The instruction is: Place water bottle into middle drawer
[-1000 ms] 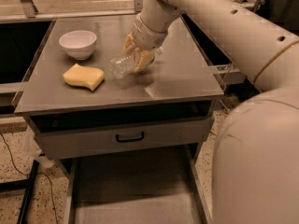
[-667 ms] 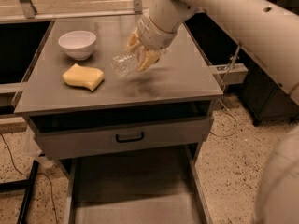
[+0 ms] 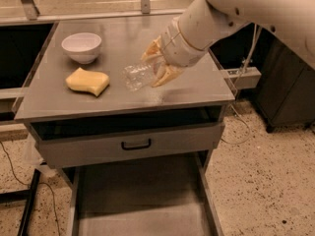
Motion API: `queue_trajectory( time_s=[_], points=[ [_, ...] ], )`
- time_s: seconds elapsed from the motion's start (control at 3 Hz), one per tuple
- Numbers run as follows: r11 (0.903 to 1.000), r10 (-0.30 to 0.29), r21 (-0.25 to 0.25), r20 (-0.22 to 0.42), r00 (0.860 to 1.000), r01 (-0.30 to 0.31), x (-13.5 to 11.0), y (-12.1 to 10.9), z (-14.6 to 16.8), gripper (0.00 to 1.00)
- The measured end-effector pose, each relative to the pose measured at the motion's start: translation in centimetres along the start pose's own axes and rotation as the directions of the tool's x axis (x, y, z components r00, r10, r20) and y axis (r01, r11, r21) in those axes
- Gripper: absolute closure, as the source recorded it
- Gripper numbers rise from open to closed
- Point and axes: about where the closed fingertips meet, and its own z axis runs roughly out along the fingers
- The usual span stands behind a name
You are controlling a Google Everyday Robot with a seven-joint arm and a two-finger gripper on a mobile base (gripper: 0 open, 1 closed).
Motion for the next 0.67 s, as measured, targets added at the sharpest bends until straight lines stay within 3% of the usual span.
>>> queue_trajectory(
  time_s=[0.67],
  points=[
    [0.9931, 0.110, 0.043, -0.021, 0.994, -0.109, -4.1, 6.7, -0.4, 1.00]
  ],
)
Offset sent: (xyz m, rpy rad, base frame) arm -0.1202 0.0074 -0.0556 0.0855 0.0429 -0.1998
